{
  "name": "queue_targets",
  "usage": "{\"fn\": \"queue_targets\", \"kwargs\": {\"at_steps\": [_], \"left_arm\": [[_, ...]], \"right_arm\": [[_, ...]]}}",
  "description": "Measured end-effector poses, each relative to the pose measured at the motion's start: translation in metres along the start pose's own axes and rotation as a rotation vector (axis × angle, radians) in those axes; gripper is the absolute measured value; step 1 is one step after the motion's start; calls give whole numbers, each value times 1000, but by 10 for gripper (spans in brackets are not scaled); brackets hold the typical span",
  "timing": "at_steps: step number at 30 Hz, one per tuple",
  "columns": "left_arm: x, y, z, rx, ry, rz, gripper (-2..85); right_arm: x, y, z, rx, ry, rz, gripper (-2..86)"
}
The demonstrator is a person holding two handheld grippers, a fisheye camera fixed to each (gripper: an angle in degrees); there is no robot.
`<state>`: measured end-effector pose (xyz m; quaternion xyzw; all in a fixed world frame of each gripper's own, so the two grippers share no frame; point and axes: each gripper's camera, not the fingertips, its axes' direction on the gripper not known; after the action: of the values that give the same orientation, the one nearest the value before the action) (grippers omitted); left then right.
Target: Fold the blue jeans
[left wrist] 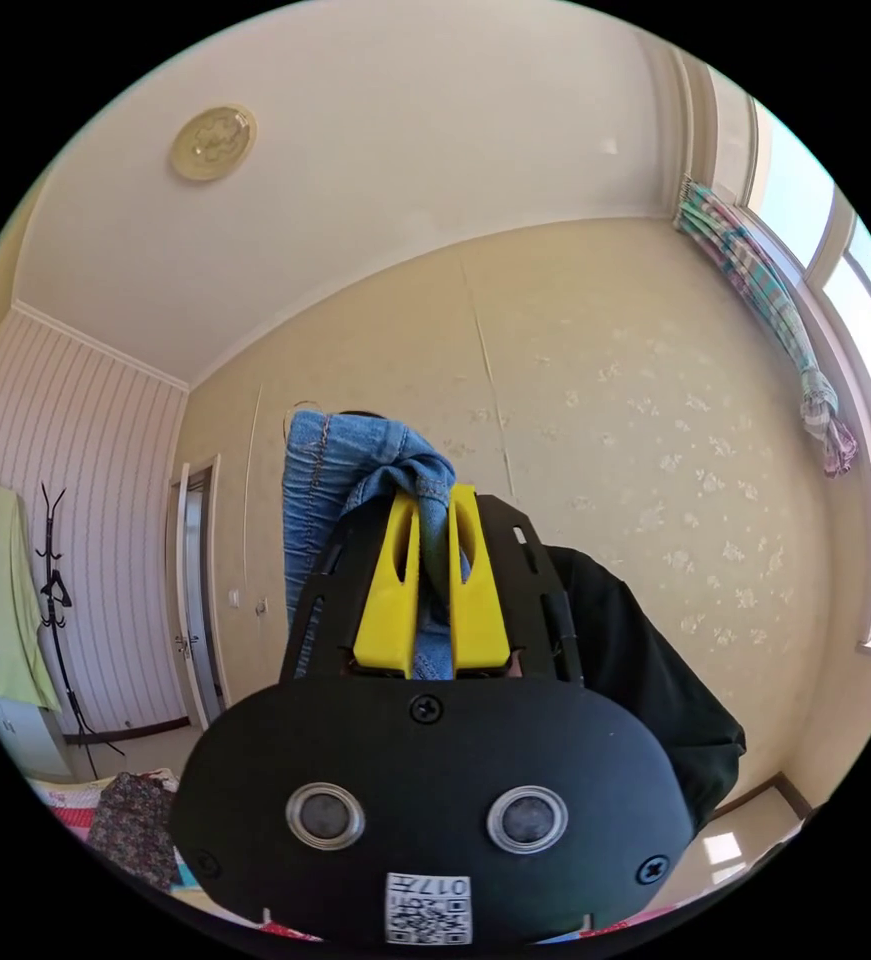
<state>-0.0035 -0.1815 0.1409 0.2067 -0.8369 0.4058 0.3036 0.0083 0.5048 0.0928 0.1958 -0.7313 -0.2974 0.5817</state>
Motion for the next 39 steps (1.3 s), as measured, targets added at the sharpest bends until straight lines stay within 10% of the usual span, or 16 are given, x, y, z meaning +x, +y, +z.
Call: {"fn": "queue_targets", "kwargs": {"at_steps": [9, 21, 31, 39], "left_arm": [[-10, -5, 23, -77, -130, 23, 49], [29, -9, 15, -71, -911, -105, 49], [0, 19, 94, -407, -1618, -397, 51], [-76, 84, -4, -181, -1371, -678, 36]], "right_arm": [[-49, -29, 12, 207, 54, -150, 19], [-217, -101, -26, 422, 341, -508, 1], [-340, -83, 51, 550, 723, -666, 0], [-328, -120, 91, 447, 841, -638, 0]]}}
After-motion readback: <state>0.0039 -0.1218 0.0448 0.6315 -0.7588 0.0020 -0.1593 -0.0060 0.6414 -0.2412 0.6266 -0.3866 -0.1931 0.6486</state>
